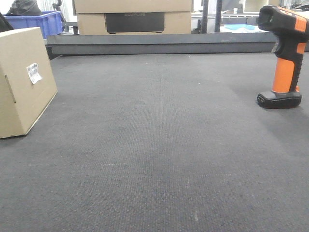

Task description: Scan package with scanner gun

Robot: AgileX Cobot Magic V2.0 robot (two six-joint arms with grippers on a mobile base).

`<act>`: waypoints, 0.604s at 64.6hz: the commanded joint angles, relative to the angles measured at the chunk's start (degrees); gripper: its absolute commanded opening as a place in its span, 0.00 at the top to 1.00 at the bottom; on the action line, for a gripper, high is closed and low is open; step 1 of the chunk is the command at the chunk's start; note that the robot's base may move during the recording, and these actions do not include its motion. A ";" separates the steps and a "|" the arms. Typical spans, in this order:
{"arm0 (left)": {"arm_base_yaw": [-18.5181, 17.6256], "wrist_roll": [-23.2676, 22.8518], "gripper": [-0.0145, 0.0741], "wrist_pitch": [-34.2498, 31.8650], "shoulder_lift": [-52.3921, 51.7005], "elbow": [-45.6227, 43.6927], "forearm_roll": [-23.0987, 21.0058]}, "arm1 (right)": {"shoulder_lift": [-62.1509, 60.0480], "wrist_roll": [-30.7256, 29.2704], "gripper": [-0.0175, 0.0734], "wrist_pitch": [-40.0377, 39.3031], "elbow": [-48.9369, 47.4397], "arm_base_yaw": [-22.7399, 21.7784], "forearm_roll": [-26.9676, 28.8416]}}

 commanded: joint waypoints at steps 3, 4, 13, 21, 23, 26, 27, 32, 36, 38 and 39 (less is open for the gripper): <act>0.17 -0.19 0.96 -0.88 -0.39 -0.02 0.00 | -0.20 -0.29 0.99 -1.34 0.00 0.03 0.09; 0.17 -0.19 0.96 -0.88 -0.39 -0.02 0.00 | -0.20 -0.29 0.99 -1.34 0.00 0.03 0.09; 0.04 -0.08 0.96 -1.39 -0.59 1.31 -0.15 | -0.20 -0.29 0.99 -1.34 0.00 0.03 0.09; -2.90 11.69 0.96 -5.83 -2.94 7.40 -7.19 | -0.20 -0.29 0.99 -1.34 0.00 0.03 0.09; -4.13 15.71 0.96 -7.62 -3.92 9.36 -8.06 | -0.20 -0.29 0.99 -1.34 0.00 0.03 0.09; -5.62 18.23 0.96 -9.30 -5.34 11.77 -8.92 | -0.20 -0.29 0.99 -1.34 0.00 0.03 0.09; -6.13 18.23 0.96 -9.70 -5.91 12.71 -9.34 | -0.20 -0.29 0.99 -1.34 0.00 0.03 0.09; -7.57 18.23 0.96 -10.64 -7.52 16.39 -10.83 | -0.20 -0.29 0.99 -1.34 0.00 0.03 0.09; -7.83 18.23 0.96 -10.64 -7.52 16.71 -11.18 | -0.20 -0.29 0.99 -1.64 0.00 0.03 0.09; -7.83 18.23 0.96 -8.29 -7.52 16.71 -11.25 | -0.20 -0.29 0.99 -1.64 0.00 0.03 0.09; -7.83 18.23 0.96 -8.00 -7.52 16.71 -11.25 | -0.20 -0.29 0.99 -1.64 0.00 0.03 0.09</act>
